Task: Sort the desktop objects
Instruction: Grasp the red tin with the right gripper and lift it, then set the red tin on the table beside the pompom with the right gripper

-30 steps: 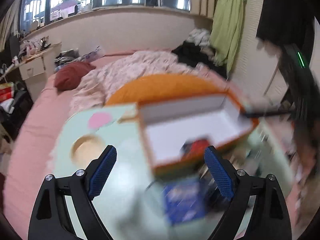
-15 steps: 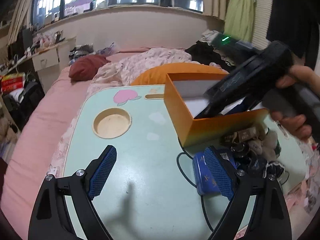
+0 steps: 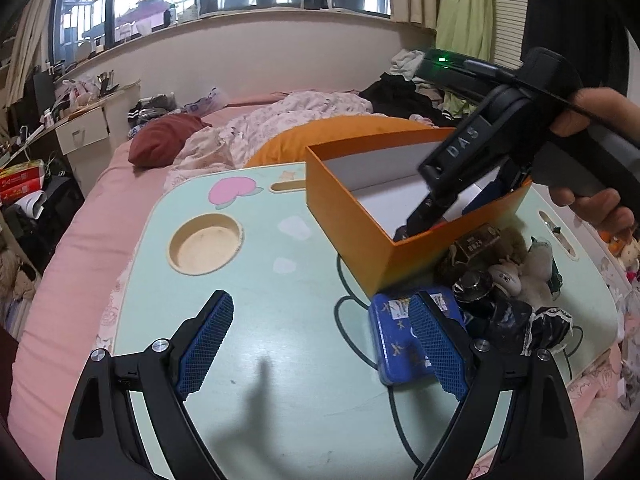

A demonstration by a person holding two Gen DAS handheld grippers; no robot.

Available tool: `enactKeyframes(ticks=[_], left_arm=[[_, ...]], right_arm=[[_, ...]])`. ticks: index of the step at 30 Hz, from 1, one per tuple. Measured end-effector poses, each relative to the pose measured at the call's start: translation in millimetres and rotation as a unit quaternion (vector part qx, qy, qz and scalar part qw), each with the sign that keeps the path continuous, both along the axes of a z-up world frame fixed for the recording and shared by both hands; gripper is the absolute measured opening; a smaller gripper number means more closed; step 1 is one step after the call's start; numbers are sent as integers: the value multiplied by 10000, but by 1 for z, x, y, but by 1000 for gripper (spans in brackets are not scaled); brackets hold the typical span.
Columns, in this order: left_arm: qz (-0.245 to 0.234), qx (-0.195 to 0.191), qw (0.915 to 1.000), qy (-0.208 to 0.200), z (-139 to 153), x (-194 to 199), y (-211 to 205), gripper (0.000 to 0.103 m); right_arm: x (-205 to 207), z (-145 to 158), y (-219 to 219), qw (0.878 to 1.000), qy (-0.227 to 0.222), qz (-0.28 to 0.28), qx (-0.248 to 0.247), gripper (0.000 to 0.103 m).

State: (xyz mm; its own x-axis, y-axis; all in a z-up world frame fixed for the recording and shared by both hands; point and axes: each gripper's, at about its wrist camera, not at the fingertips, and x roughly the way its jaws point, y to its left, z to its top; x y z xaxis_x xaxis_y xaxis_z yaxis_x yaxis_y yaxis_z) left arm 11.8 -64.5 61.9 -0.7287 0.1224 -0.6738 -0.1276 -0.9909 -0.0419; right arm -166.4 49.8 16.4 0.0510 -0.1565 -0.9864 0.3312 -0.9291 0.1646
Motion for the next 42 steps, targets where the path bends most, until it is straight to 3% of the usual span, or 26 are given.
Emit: enactKeyframes(ticks=[4, 5, 6, 7, 13, 16, 21, 24, 27, 29, 32, 37, 42], left_arm=[[-52, -12, 10000, -18, -3, 0, 3, 90], [-50, 1, 10000, -16, -3, 1, 2, 90], [-42, 12, 10000, -15, -3, 1, 1, 90], [-32, 25, 10000, -17, -3, 0, 1, 90], [-7, 70, 10000, -17, -4, -1, -2, 90], [2, 80, 10000, 8, -4, -1, -2, 90], [-11, 139, 9999, -19, -5, -4, -1, 90], [12, 241, 9996, -109, -6, -14, 2, 90], [110, 48, 9997, -225, -8, -36, 10, 90], [127, -170, 9988, -440, -12, -52, 17, 90], [154, -297, 9981, -520, -13, -68, 25, 90], [26, -71, 9996, -287, -1, -61, 29, 90], [-76, -134, 9998, -88, 6, -36, 26, 90]], right_arm=[[-13, -5, -3, 9992, -364, -68, -171, 90], [-12, -4, -4, 9985, -445, -37, -312, 80], [-11, -1, -5, 9972, -521, -24, -536, 62], [-9, 0, -6, 9961, -569, -38, -677, 54], [-8, 6, 1, 9925, -253, -100, -1188, 51], [-16, 18, 15, 9808, 2, -330, -1924, 51], [15, 75, 82, 9413, 562, -556, -3283, 51], [57, 91, 133, 9339, 1136, -595, -3339, 51], [92, 79, 191, 9368, 1457, -880, -3056, 51], [109, 55, 215, 9423, 1518, -1152, -2751, 51], [129, 28, 252, 9404, 1247, -1419, -2829, 52], [130, 0, 238, 9404, 864, -1324, -3011, 52], [112, -2, 213, 9299, 1245, -1221, -3239, 53]])
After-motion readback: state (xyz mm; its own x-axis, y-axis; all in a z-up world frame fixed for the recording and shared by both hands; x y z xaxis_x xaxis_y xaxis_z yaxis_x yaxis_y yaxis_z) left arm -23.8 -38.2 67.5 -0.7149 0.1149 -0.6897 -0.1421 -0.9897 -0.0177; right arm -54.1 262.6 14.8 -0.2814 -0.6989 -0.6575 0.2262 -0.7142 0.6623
